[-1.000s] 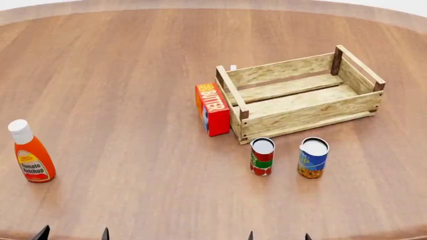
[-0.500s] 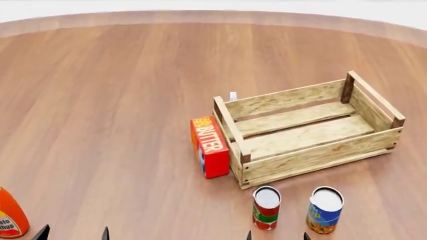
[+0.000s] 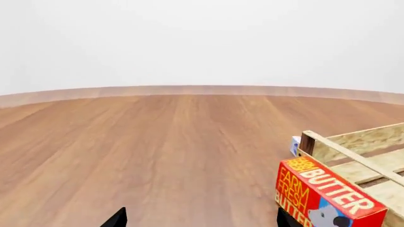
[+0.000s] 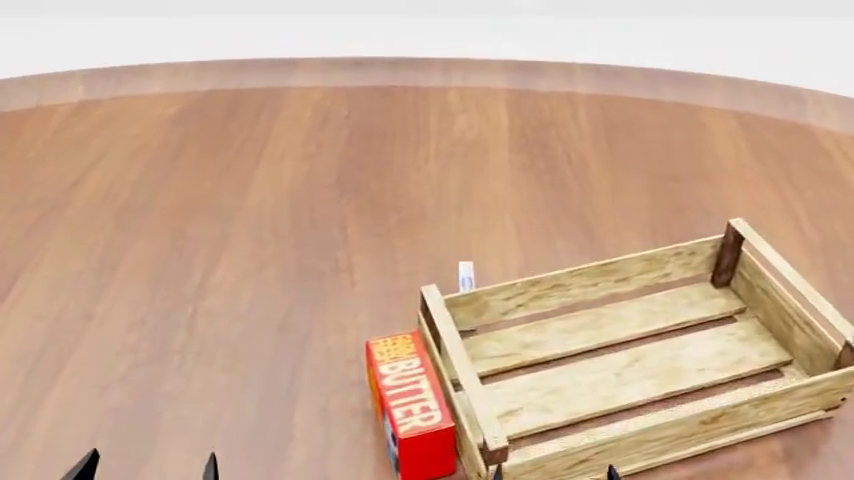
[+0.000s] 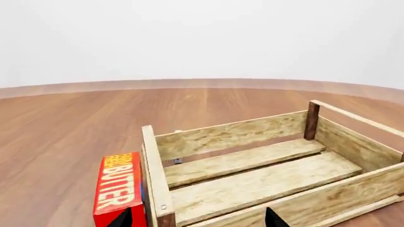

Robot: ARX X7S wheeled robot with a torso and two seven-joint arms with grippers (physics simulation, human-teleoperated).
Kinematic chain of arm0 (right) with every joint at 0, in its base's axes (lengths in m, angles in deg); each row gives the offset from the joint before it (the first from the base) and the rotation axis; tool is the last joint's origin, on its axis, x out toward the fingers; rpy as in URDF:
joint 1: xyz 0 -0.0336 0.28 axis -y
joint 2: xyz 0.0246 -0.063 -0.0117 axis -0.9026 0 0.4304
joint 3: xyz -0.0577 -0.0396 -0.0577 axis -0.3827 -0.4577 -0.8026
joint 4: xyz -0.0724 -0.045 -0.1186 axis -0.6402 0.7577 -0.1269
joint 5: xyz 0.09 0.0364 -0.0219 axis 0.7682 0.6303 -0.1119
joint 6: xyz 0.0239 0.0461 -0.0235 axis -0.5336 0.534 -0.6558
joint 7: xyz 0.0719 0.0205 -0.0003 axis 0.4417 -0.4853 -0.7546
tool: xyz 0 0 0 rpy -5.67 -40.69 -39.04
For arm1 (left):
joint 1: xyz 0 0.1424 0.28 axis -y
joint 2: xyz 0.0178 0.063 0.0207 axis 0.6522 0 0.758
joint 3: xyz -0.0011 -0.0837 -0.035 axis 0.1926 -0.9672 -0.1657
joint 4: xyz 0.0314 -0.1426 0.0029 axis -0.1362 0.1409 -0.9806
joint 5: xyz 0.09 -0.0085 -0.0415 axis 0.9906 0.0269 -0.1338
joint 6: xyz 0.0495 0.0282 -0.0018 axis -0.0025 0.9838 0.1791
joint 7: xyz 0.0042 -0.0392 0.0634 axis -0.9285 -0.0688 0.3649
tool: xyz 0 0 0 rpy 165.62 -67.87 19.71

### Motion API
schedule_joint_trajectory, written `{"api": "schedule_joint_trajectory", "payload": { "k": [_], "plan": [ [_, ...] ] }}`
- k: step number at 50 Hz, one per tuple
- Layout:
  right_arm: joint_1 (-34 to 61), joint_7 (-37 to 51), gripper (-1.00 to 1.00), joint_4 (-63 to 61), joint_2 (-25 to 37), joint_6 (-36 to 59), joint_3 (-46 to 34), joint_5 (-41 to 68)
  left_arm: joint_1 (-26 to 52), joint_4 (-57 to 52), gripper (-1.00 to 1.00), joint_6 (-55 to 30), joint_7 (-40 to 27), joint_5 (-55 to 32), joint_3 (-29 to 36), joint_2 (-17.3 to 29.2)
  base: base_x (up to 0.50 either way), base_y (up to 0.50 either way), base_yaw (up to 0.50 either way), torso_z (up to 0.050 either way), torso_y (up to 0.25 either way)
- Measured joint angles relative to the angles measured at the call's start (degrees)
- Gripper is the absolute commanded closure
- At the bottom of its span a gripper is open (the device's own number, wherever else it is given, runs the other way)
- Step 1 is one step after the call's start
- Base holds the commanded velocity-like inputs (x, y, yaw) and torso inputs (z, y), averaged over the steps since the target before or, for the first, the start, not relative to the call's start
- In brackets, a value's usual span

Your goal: Pick up the tomato sauce, and put it in the wooden tray.

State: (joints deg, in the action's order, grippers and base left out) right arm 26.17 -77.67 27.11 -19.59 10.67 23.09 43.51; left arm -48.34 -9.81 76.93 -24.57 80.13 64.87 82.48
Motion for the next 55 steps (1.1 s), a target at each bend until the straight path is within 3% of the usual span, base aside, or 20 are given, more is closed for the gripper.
{"api": "schedule_joint_trajectory", "payload": {
  "k": [19, 55],
  "plan": [
    [0.2, 1.2, -1.00, 0.1, 0.5, -0.1, -0.7, 0.6, 0.1, 0.1, -1.00, 0.4, -0.9, -0.9, 0.7, 0.7, 0.49, 0.00, 0.00, 0.000, 0.001],
    [0.0, 4.3, -1.00, -0.3, 1.4, -0.7, -1.8, 0.7, 0.3, 0.1, -1.00, 0.6, -2.1, -1.7, 2.6, 2.0, 0.00, 0.00, 0.00, 0.000, 0.000]
  ]
}}
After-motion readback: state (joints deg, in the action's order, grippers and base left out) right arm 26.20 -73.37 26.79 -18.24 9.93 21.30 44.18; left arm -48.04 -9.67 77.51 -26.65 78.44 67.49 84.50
